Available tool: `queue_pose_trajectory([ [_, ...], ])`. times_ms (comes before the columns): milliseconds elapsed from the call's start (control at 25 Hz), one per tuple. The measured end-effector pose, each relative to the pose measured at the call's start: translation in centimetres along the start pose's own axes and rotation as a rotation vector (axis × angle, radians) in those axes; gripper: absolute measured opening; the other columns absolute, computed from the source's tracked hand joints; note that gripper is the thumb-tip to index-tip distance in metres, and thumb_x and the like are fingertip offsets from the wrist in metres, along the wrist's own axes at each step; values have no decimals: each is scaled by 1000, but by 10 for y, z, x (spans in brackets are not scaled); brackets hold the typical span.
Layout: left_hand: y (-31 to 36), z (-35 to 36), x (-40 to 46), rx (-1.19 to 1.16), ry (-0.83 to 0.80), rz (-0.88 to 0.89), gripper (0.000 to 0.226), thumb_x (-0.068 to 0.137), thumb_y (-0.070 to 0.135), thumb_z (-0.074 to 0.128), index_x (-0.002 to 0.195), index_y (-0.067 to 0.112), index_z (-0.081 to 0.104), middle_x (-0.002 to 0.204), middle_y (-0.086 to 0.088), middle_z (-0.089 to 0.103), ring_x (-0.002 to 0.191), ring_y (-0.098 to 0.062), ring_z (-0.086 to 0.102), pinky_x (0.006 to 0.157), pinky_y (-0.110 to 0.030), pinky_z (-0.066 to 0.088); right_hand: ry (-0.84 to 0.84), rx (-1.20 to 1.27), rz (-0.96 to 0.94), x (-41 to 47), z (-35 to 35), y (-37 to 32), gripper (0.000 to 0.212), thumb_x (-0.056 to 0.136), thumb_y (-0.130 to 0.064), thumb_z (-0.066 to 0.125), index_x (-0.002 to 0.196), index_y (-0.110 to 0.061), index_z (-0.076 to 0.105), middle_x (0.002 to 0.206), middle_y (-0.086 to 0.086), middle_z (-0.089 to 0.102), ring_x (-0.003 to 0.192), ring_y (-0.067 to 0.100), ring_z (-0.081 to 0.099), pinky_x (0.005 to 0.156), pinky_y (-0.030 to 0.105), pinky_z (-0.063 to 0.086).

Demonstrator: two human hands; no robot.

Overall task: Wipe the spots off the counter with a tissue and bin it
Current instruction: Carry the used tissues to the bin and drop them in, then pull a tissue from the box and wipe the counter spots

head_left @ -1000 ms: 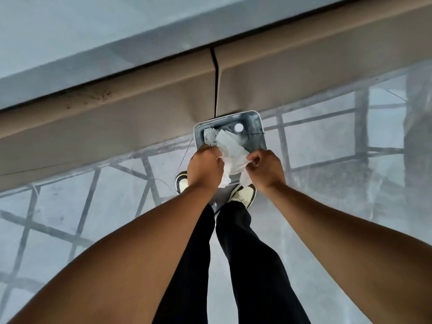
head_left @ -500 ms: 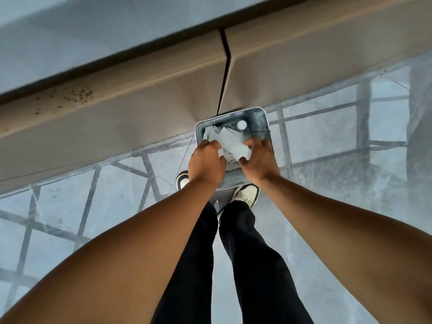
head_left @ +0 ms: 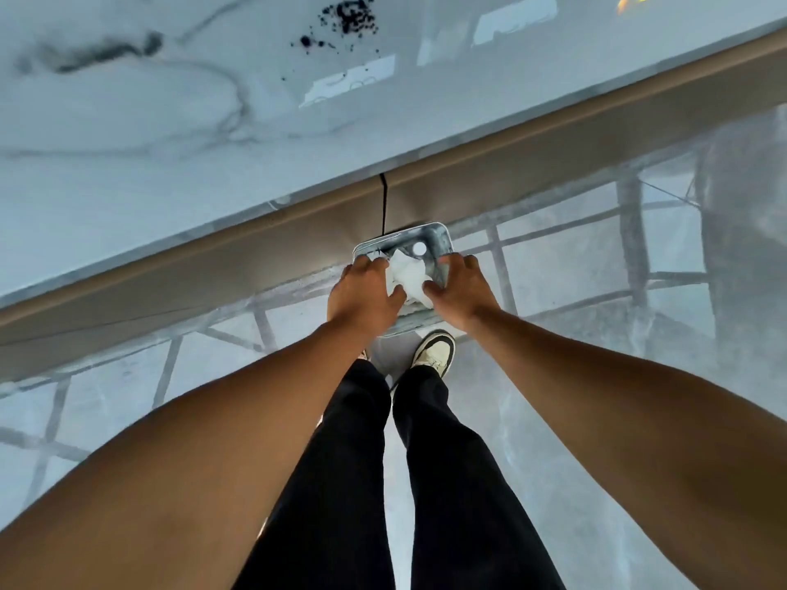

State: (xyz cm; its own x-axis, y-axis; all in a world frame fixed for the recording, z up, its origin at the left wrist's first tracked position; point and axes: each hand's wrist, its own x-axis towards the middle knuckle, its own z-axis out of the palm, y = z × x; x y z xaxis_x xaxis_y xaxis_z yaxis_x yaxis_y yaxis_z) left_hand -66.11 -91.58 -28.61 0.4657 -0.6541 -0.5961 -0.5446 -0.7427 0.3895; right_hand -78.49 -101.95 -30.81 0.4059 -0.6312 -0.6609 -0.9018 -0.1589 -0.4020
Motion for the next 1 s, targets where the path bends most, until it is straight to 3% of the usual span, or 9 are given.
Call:
queue_pose_trajectory([
  [240,37,-81,-70,94,15,68,41,88,39,56,121,13,58,119,-13,56,111,-34,56,90,-47,52,36,53,-5,-75,-61,-45,52,90,-33,60,135,-13,44,133,13,43,111,31,58,94,35,47],
  [400,55,-125,-97,121,32,123,38,89,40,55,116,15,61,116,-12,59,107,-32,58,89,-42,51,14,45,-44,-110,-96,-70,53,90,-33,60,137,-15,44,136,13,39,112,33,58,96,44,51],
  [520,66,-153,-114,133,50,152,35,88,43,56,108,14,62,113,-12,62,105,-34,61,86,-41,52,66,-5,-81,-131,-128,-88,50,90,-34,59,134,-14,46,135,14,40,115,34,56,98,40,48],
  [720,85,-185,-127,124,40,244,37,89,41,57,109,10,60,114,-16,63,103,-37,61,83,-42,54,93,-7,-79,-159,-169,-109,56,93,-36,55,142,-13,38,142,15,35,119,35,54,104,38,43],
  [840,112,-205,-124,179,68,358,43,87,39,56,121,12,58,120,-13,60,109,-34,60,87,-45,53,122,-20,-60,-171,-192,-114,59,93,-40,53,142,-11,36,143,17,35,120,35,53,102,38,42],
  [1000,152,-230,-117,153,103,481,38,89,38,53,117,12,60,117,-12,60,109,-32,60,89,-44,52,213,-27,-28,-183,-232,-112,61,92,-43,53,142,-10,38,143,18,39,124,35,50,104,39,40],
])
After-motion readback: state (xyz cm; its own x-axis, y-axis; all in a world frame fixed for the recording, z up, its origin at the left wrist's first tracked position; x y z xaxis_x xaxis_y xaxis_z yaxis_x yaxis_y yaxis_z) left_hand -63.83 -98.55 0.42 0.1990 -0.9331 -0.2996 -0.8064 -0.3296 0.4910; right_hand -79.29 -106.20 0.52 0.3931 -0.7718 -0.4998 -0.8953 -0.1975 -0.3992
